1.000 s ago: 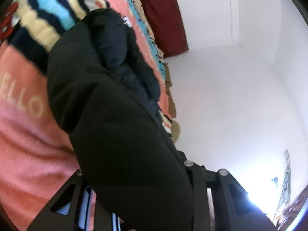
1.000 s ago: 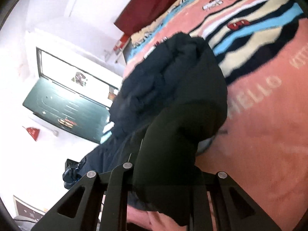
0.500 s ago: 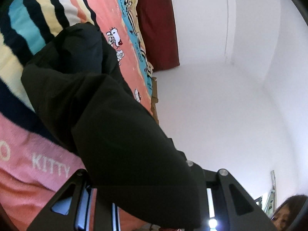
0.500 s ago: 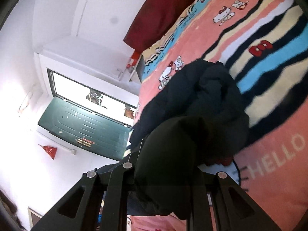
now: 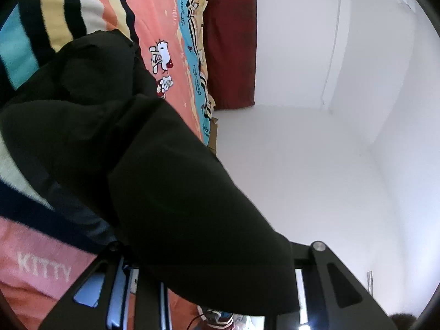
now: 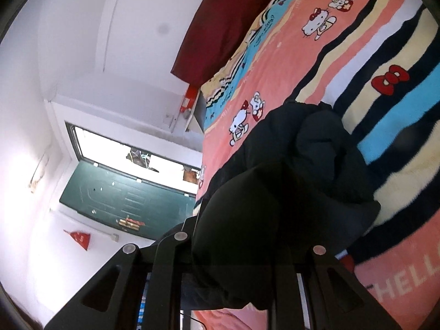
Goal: Fold large clothes
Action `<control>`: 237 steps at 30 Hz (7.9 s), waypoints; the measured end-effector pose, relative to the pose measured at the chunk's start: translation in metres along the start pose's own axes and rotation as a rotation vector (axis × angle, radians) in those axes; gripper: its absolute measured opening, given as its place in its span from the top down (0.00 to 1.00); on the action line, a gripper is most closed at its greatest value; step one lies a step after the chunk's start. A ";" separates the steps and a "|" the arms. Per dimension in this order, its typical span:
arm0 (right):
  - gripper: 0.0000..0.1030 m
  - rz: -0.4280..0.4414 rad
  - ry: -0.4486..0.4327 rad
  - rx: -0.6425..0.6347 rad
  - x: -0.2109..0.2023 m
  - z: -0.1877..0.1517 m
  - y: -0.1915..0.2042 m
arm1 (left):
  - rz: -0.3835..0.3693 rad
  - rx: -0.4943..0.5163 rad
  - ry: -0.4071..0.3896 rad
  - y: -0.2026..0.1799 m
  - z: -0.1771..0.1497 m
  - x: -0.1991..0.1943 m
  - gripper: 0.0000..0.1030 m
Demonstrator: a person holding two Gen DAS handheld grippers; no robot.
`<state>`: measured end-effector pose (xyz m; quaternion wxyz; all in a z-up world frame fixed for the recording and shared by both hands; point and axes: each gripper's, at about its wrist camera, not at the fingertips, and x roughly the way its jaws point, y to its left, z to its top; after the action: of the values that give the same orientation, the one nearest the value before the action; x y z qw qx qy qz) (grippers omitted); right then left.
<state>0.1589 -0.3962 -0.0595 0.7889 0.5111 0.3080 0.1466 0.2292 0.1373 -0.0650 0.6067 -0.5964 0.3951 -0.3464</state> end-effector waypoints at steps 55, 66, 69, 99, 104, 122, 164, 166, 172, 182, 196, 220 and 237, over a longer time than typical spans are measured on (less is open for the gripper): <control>0.10 -0.451 -0.196 -0.687 0.105 -0.034 0.067 | 0.602 0.788 -0.026 -0.037 0.003 0.083 0.48; 0.03 -0.493 -0.115 -0.887 0.183 -0.058 0.064 | 0.719 1.060 0.079 -0.028 -0.011 0.192 0.39; 0.03 -0.511 -0.089 -0.872 0.205 -0.029 0.066 | 0.760 1.061 0.109 -0.030 0.010 0.222 0.37; 0.00 -0.681 0.205 -0.671 0.329 0.111 0.031 | 1.078 0.903 0.254 0.003 0.160 0.360 0.27; 0.00 -0.659 0.202 -0.635 0.332 0.129 0.028 | 1.083 0.861 0.215 0.010 0.180 0.359 0.26; 0.00 -0.645 0.202 -0.596 0.325 0.140 0.023 | 1.157 0.861 0.159 0.002 0.191 0.343 0.24; 0.01 -0.656 0.063 -0.592 0.234 0.124 0.028 | 1.070 0.831 -0.073 -0.013 0.160 0.226 0.21; 0.01 -0.661 0.082 -0.604 0.240 0.113 0.020 | 1.092 0.833 -0.067 0.002 0.155 0.225 0.21; 0.00 -0.662 0.070 -0.478 0.228 0.113 -0.018 | 1.070 0.892 -0.112 0.002 0.137 0.215 0.21; 0.00 -0.647 0.026 -0.603 0.206 0.080 0.003 | 1.077 1.055 -0.191 -0.006 0.092 0.204 0.21; 0.00 -0.725 0.013 -0.600 0.191 0.076 -0.016 | 1.092 1.100 -0.205 0.000 0.079 0.198 0.21; 0.01 -0.705 -0.074 -0.612 0.059 0.021 0.050 | 0.954 0.898 -0.266 -0.054 0.023 0.019 0.21; 0.00 -0.720 -0.074 -0.621 -0.021 -0.029 0.067 | 0.885 0.740 -0.198 -0.022 -0.001 -0.082 0.21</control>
<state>0.1299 -0.3574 -0.0006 0.9155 0.1168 0.3787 -0.0694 0.1931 0.2092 -0.0378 0.8957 -0.1528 0.4007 -0.1178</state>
